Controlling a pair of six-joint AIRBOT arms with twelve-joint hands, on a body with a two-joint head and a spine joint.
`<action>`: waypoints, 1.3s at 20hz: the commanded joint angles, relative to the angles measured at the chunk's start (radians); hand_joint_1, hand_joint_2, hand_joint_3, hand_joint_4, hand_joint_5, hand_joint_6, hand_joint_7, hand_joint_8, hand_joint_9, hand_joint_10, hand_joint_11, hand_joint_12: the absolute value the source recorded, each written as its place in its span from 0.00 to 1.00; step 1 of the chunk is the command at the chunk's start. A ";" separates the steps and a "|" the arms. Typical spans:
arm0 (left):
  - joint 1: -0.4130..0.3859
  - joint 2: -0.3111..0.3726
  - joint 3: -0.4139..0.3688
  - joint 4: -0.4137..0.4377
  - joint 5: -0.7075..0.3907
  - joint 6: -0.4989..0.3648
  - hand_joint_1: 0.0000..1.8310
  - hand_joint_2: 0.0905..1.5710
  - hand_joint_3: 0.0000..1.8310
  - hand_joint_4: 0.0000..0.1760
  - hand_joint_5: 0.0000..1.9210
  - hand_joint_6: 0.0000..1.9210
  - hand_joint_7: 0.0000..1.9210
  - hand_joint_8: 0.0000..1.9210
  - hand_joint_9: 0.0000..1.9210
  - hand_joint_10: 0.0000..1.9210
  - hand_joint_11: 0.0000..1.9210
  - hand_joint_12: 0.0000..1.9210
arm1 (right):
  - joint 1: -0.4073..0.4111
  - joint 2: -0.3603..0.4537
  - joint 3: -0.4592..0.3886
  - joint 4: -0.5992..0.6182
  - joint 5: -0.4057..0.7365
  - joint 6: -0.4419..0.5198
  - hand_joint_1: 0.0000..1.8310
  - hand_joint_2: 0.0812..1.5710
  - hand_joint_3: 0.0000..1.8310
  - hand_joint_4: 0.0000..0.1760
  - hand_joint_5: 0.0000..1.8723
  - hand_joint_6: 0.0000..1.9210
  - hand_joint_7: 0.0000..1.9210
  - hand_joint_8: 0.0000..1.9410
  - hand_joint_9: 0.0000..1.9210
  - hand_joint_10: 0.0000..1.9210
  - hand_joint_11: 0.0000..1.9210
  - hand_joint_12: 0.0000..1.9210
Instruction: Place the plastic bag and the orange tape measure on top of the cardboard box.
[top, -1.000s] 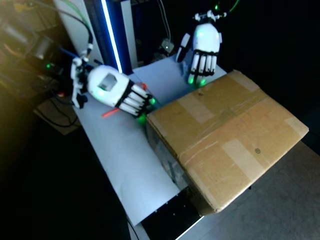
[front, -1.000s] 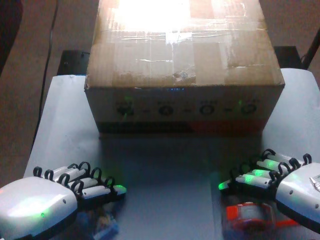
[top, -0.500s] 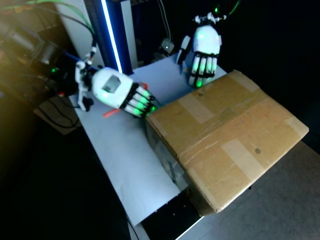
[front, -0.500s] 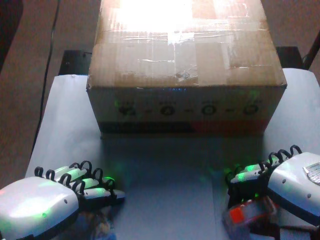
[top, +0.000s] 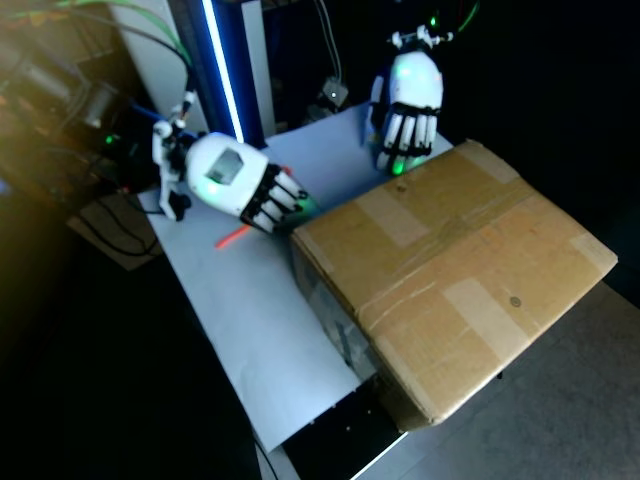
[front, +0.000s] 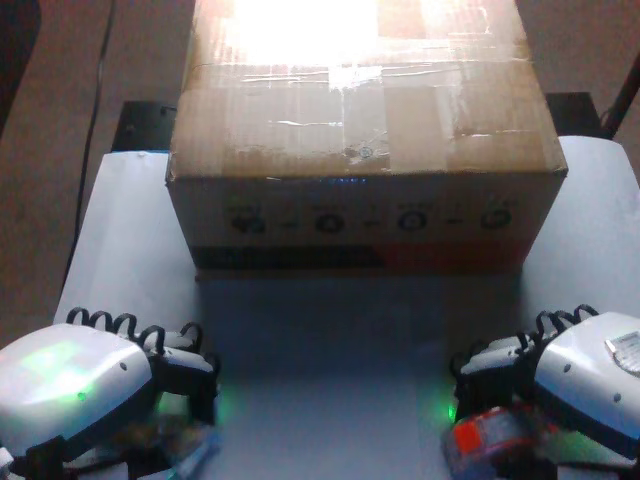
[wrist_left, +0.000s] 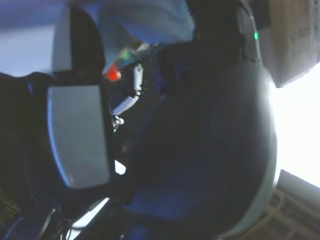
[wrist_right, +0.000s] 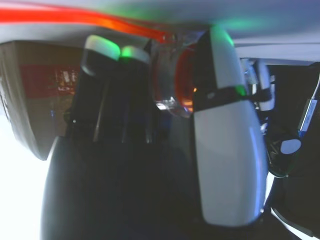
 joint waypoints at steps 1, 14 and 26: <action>0.008 -0.007 0.004 0.002 -0.028 0.008 0.76 0.72 0.00 0.00 0.42 0.56 0.41 0.62 0.48 0.71 0.47 0.84 | 0.004 -0.001 -0.005 -0.028 -0.016 -0.014 0.68 0.75 0.00 0.00 0.49 0.42 0.41 0.82 0.52 0.96 0.54 0.99; -0.099 0.029 0.010 0.078 0.079 -0.002 0.81 0.74 0.00 0.00 0.41 0.59 0.36 0.68 0.42 0.70 0.38 0.90 | 0.056 0.095 -0.052 -0.098 -0.095 -0.014 0.69 0.73 0.00 0.00 0.52 0.38 0.43 0.78 0.48 0.90 0.47 0.97; -0.143 0.191 -0.045 0.181 0.352 -0.137 0.74 0.73 0.00 0.00 0.44 0.61 0.39 0.61 0.48 0.68 0.44 0.75 | 0.205 0.228 -0.105 -0.198 -0.187 -0.014 0.73 0.78 0.00 0.00 0.46 0.43 0.33 0.81 0.36 0.87 0.43 0.90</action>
